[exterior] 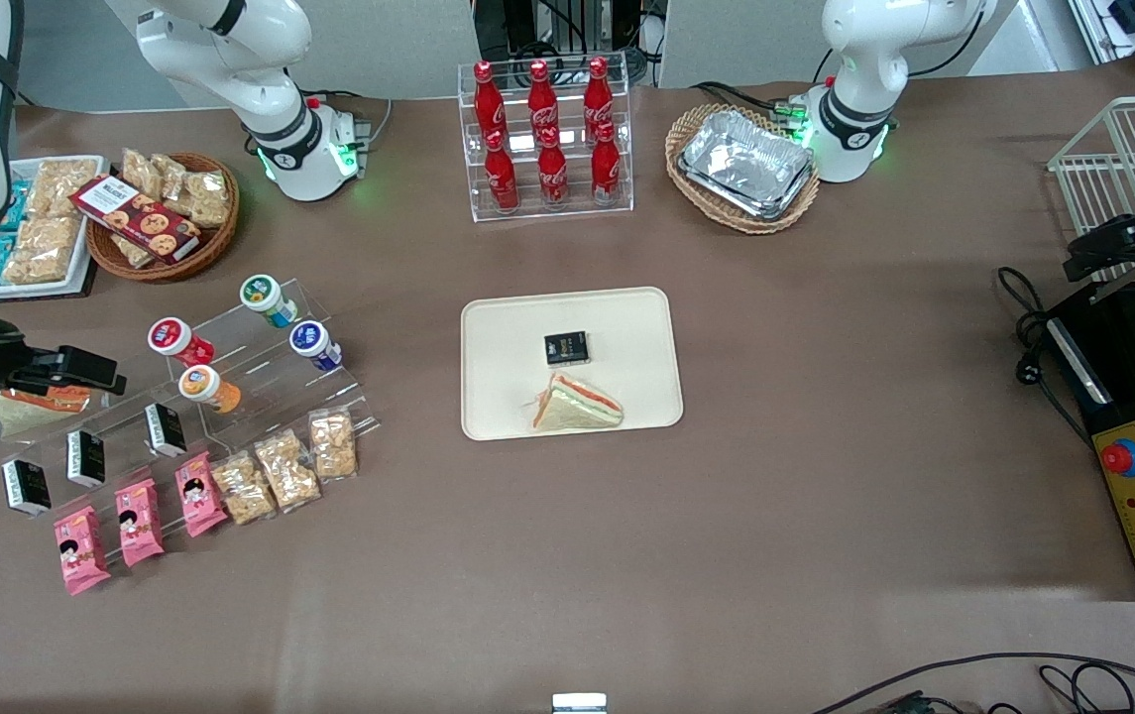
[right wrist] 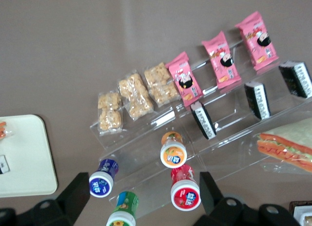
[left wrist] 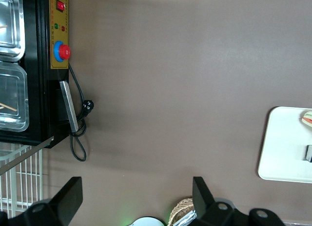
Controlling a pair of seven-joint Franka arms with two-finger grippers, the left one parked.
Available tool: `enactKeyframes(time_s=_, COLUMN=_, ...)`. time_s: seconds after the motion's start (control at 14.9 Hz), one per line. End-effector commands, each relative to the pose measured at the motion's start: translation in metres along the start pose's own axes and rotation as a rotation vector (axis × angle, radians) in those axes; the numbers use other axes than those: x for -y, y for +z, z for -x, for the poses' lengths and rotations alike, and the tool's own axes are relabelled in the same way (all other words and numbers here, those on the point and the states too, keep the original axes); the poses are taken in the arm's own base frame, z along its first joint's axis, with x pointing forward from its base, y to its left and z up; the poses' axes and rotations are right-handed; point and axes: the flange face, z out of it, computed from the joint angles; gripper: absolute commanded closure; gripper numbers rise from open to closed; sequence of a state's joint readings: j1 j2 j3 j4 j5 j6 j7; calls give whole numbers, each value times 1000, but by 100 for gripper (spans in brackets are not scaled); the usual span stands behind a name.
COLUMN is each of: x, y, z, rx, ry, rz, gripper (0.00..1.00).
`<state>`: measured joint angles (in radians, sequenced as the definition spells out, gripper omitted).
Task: Place green gum on tray
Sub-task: 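Move the right gripper over the rack of gum bottles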
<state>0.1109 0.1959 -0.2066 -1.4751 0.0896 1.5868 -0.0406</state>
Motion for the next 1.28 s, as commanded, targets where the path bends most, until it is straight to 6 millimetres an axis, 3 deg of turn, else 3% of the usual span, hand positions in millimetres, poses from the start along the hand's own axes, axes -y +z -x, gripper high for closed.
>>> enactKeyframes(time_s=0.0, x=-3, y=18, z=22, rx=28, ry=14, rz=-44, gripper=0)
enactKeyframes(time_s=0.27, x=1, y=31, z=52, rx=17, ry=57, rz=-61, gripper=0)
enactKeyframes(time_s=0.4, x=17, y=14, z=69, rx=15, ry=53, rz=-69, gripper=0)
enactKeyframes(time_s=0.54, x=36, y=17, z=88, rx=20, ry=70, rz=-76, gripper=0)
enactKeyframes(time_s=0.74, x=66, y=49, z=113, rx=-10, ry=65, rz=-78, gripper=0)
enactKeyframes(time_s=0.87, x=77, y=80, z=139, rx=-55, ry=53, rz=-83, gripper=0)
enactKeyframes(time_s=1.01, x=81, y=106, z=158, rx=-77, ry=40, rz=-81, gripper=0)
enactKeyframes(time_s=1.21, x=76, y=127, z=172, rx=-83, ry=16, rz=-69, gripper=0)
